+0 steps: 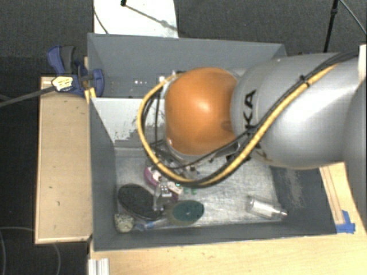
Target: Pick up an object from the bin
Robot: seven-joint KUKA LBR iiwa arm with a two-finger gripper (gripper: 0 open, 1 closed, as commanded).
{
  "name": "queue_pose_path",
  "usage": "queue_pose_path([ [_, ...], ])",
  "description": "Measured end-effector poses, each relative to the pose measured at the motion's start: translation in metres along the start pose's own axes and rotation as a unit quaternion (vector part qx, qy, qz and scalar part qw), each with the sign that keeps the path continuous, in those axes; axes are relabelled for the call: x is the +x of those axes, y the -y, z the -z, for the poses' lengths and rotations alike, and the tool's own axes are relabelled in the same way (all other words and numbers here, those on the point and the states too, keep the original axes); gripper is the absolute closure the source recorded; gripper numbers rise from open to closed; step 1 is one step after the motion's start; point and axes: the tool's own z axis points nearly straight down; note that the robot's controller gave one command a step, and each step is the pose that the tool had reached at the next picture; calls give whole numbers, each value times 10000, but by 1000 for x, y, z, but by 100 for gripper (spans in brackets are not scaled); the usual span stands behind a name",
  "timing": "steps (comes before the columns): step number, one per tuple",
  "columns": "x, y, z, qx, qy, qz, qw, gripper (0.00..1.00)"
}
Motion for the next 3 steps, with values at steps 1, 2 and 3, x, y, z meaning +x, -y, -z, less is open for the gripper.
queue_pose_path([
  [1, -7, 3, -115, 7, -1, -1019, 9948, 0],
  [2, -8, 3, -111, -10, 27, -1045, 9945, 100],
  [3, 4, 12, 1, -22, 58, -1119, 9937, 100],
])
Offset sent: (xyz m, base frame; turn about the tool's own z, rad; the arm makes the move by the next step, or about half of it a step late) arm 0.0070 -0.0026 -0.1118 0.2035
